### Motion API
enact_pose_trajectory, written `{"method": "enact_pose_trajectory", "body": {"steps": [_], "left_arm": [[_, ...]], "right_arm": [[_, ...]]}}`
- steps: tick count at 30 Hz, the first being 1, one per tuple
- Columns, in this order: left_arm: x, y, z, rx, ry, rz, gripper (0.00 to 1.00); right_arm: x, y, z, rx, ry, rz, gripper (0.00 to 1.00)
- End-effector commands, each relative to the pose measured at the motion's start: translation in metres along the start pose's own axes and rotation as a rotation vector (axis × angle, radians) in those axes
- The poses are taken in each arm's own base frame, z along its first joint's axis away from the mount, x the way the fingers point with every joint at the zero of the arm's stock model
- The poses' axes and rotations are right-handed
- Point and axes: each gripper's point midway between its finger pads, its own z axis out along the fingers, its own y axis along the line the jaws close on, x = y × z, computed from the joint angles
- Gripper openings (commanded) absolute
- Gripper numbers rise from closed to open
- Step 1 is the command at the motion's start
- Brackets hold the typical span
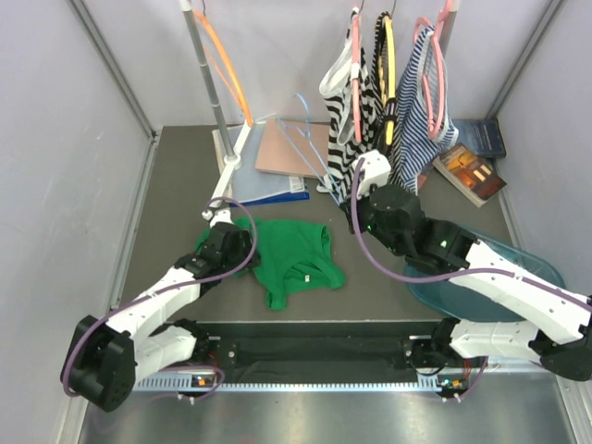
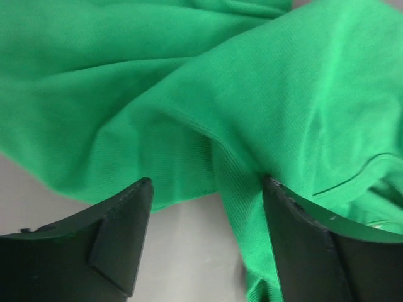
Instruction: Place the tank top on the hanger
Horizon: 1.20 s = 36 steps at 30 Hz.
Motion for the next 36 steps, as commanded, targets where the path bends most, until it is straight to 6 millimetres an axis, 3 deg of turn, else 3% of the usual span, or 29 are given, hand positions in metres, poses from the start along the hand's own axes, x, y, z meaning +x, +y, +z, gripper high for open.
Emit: {"method": "enact_pose_trajectory", "body": {"steps": [1, 6, 7, 12, 13, 16, 20, 27, 36], "left_arm": [[-0.015, -0.027, 0.008, 0.118, -0.062, -0.093, 0.73], [-0.018, -0.029, 0.014, 0.118, -0.074, -0.129, 0.62], [-0.02, -0.031, 0.013, 0.126, -0.081, -0.133, 0.55], [-0.041, -0.046, 0.009, 0.184, -0.152, -0.168, 0.37], [-0.044, -0.047, 0.009, 0.182, -0.159, -0.168, 0.27], [-0.055, -0.042, 0.013, 0.137, -0.192, -0.154, 0.1], [-0.07, -0.041, 0.014, 0.086, -0.211, -0.111, 0.0], [-0.109, -0.037, 0.023, 0.05, -0.248, -0.087, 0.0], [-0.164, -0.044, 0.042, 0.076, -0.285, -0.081, 0.0]], "right_arm": [[-0.019, 0.016, -0.013, -0.104, -0.081, 0.085, 0.0], [-0.004, 0.012, -0.017, -0.111, -0.076, 0.102, 0.0], [-0.002, 0.012, -0.017, -0.109, -0.072, 0.107, 0.0], [0.005, 0.006, -0.02, -0.095, -0.07, 0.103, 0.0], [0.009, 0.005, -0.019, -0.091, -0.061, 0.099, 0.0], [0.015, 0.001, -0.02, -0.08, -0.051, 0.087, 0.0], [0.028, -0.003, -0.02, -0.068, -0.023, 0.073, 0.0], [0.057, -0.009, -0.011, -0.041, 0.035, 0.08, 0.0], [0.066, -0.014, -0.009, -0.024, 0.046, 0.098, 0.0]]}}
